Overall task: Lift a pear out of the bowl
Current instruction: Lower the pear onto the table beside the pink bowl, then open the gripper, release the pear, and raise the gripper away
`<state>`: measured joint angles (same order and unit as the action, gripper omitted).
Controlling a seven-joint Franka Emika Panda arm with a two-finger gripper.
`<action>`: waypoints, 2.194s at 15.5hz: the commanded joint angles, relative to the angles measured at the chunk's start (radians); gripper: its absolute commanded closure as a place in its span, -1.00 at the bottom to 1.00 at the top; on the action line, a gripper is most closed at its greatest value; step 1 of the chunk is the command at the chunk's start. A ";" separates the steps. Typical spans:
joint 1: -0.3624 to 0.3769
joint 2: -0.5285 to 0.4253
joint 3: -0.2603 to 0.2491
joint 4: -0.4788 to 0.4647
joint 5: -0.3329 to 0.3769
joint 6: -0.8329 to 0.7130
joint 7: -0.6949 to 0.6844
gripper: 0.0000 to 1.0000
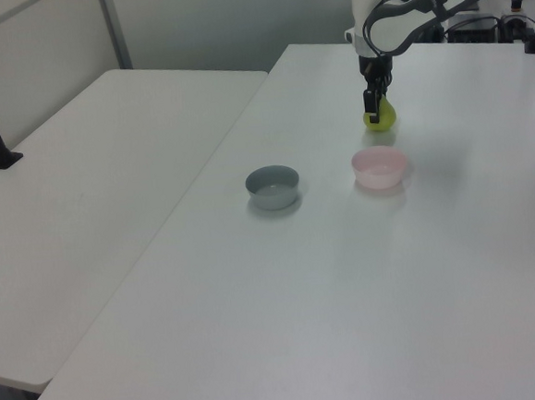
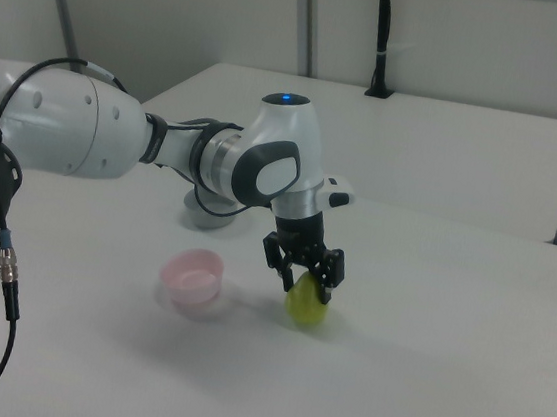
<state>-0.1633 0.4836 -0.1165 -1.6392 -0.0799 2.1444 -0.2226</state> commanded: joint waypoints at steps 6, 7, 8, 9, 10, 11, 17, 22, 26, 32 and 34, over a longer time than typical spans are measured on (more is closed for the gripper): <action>0.001 -0.075 0.000 0.005 -0.011 -0.012 0.009 -1.00; 0.005 -0.095 0.000 0.009 -0.011 -0.047 0.011 -1.00; 0.011 -0.118 0.000 0.010 -0.011 -0.075 0.011 -1.00; 0.022 -0.141 0.001 0.009 -0.011 -0.096 0.012 -1.00; 0.039 -0.163 0.003 0.009 -0.011 -0.122 0.025 -1.00; 0.060 -0.184 0.003 0.010 -0.011 -0.147 0.063 -1.00; 0.185 -0.339 0.011 0.012 0.000 -0.336 0.138 -1.00; 0.289 -0.413 0.011 0.012 0.005 -0.437 0.222 -1.00; 0.335 -0.451 0.003 0.012 0.005 -0.491 0.252 -1.00; 0.321 -0.468 0.001 0.010 0.006 -0.514 0.253 -1.00; 0.320 -0.473 -0.003 0.012 0.006 -0.515 0.253 -1.00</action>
<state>0.1519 0.0441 -0.1077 -1.6057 -0.0791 1.6533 0.0169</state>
